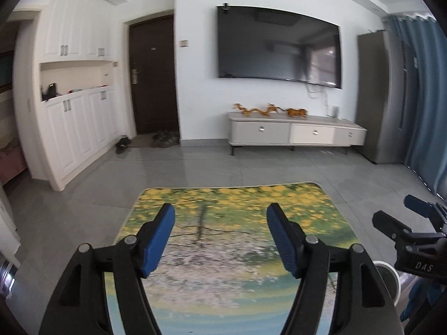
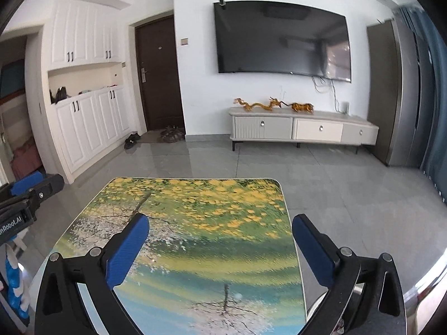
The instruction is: Collect trash
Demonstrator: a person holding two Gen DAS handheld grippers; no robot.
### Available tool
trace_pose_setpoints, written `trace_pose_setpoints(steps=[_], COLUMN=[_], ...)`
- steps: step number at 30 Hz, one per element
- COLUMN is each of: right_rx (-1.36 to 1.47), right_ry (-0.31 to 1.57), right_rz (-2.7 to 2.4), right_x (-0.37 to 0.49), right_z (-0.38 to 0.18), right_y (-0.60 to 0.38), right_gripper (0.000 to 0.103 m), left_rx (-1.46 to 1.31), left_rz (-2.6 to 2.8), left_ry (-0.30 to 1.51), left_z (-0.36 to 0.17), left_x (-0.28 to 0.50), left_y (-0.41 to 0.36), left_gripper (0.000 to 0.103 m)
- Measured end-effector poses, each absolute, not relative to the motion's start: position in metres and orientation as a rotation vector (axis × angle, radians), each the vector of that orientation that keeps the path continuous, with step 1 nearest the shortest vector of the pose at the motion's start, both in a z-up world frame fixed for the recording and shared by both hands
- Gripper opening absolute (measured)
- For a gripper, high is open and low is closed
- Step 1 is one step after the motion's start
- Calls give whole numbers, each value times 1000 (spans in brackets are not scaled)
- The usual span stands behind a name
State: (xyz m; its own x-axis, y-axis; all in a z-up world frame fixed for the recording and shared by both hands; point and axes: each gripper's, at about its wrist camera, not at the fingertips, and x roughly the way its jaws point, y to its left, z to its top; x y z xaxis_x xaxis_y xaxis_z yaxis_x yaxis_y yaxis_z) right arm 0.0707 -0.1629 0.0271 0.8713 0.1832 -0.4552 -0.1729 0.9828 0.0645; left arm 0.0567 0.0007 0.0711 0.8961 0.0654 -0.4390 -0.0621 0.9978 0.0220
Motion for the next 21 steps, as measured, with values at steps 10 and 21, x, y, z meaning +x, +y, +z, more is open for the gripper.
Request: trace_pose_setpoints(steps=[10, 21], right_rx=[-63, -51], right_ry=[425, 380], right_rz=[81, 8], right_x=[64, 52], right_z=[24, 22], right_y=[-136, -142], right_gripper=[103, 103], left_rx=[-13, 10], left_rz=[154, 173], left_ry=[443, 388], left_z=[63, 59], left_x=[46, 32], left_y=[26, 24], left_gripper=[67, 67])
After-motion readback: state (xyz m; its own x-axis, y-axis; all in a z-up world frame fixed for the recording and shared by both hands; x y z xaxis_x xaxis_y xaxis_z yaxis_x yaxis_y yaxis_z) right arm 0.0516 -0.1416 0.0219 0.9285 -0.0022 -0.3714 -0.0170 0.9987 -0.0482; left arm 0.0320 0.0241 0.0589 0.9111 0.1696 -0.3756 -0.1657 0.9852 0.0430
